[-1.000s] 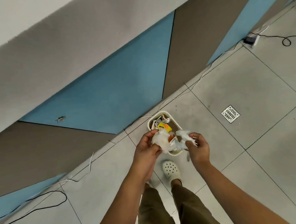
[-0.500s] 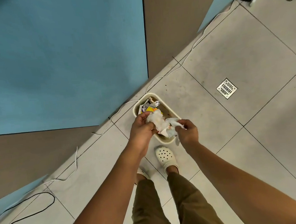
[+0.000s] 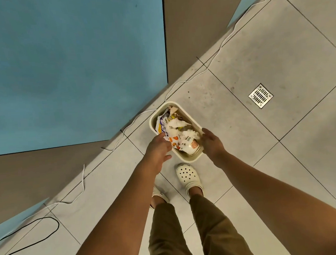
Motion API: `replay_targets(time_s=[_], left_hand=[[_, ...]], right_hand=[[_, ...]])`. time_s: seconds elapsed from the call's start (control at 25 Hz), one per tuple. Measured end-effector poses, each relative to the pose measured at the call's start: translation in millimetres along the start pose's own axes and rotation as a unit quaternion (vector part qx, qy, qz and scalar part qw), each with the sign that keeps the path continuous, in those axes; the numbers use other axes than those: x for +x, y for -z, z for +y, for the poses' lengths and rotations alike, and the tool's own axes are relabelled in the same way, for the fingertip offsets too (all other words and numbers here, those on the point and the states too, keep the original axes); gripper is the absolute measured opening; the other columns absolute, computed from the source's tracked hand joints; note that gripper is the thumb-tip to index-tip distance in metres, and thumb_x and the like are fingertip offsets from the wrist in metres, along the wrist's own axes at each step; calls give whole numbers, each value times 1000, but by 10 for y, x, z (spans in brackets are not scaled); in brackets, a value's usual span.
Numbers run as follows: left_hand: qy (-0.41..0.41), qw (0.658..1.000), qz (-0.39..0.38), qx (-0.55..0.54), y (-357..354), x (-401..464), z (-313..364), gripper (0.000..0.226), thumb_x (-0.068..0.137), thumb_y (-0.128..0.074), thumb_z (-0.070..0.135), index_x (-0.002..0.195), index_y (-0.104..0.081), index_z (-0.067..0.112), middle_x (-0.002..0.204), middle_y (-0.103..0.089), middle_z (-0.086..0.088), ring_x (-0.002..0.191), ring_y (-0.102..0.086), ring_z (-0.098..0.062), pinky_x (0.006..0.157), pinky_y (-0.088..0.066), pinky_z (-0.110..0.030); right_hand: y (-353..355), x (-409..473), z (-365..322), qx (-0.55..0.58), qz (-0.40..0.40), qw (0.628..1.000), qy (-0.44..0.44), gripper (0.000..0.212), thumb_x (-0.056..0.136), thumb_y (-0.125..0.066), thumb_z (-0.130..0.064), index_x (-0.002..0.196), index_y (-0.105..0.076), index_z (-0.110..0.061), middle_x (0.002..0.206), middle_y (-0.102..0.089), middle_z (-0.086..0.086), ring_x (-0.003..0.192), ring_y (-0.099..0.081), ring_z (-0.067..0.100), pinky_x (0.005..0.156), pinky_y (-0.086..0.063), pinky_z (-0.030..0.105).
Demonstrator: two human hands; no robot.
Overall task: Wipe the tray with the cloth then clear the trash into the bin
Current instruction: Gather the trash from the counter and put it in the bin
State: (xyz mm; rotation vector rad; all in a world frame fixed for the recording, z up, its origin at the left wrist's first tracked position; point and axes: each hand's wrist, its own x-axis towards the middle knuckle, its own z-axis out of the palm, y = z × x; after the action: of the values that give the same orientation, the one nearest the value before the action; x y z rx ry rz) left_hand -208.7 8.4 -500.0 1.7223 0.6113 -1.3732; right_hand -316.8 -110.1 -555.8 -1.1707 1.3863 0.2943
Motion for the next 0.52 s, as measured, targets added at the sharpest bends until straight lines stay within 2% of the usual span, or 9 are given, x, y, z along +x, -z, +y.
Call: replay_targets(time_s=[0.08,0.16,0.24,0.32,0.4,0.48,0.52], left_hand=[[23,999,25,37,102,-25,-193,43,94,-43,2,134,-46,17,131,-51,-9,108,-56,-20,85,-48,-34],[53,997,46,35,223,-94,-312,43,94,-42,-2,135,-44,12,132,-52,-16,118,-53,-27,94,-47,-36],[56,997,51,26,335,-192,-348,44,93,-43,-5,136,-42,7,130,-53,-19,122,-51,-30,99,-44,-37],[34,997,68,-6,443,-314,-303,42,93,-45,-2,133,-44,8,126,-55,-18,118,-54,-28,90,-46,-34],[-5,996,87,-4,517,-509,-196,36,93,-46,4,128,-49,12,117,-57,-13,110,-57,-25,80,-48,-31],[-55,994,96,6,552,-830,-66,31,92,-46,8,122,-54,14,107,-57,-7,99,-57,-20,69,-48,-26],[-81,991,103,4,555,-1057,22,29,92,-47,7,118,-55,14,104,-57,-4,95,-56,-19,65,-46,-24]], right_hand=[[95,-41,171,-48,3,999,-7,37,92,-41,-7,127,-53,-11,116,-60,14,97,-55,29,86,-47,40],[130,-139,302,-74,-12,997,-23,36,91,-41,-4,123,-55,-10,97,-59,13,81,-52,26,66,-43,33],[137,-237,351,-81,-18,996,-34,32,89,-42,-1,117,-57,-9,87,-57,11,75,-50,25,56,-39,26],[121,-319,337,-81,-22,996,-29,29,88,-43,-1,111,-59,-8,84,-56,9,73,-49,25,55,-37,25],[77,-488,223,-94,-36,995,2,23,88,-46,-4,104,-60,-13,90,-56,9,78,-51,24,62,-42,29],[28,-773,11,-114,-51,990,62,19,87,-52,-9,98,-61,-22,99,-57,7,86,-53,22,74,-45,31],[9,-974,-150,-121,-56,986,105,18,87,-54,-10,97,-62,-23,103,-58,7,89,-54,21,76,-45,26]])
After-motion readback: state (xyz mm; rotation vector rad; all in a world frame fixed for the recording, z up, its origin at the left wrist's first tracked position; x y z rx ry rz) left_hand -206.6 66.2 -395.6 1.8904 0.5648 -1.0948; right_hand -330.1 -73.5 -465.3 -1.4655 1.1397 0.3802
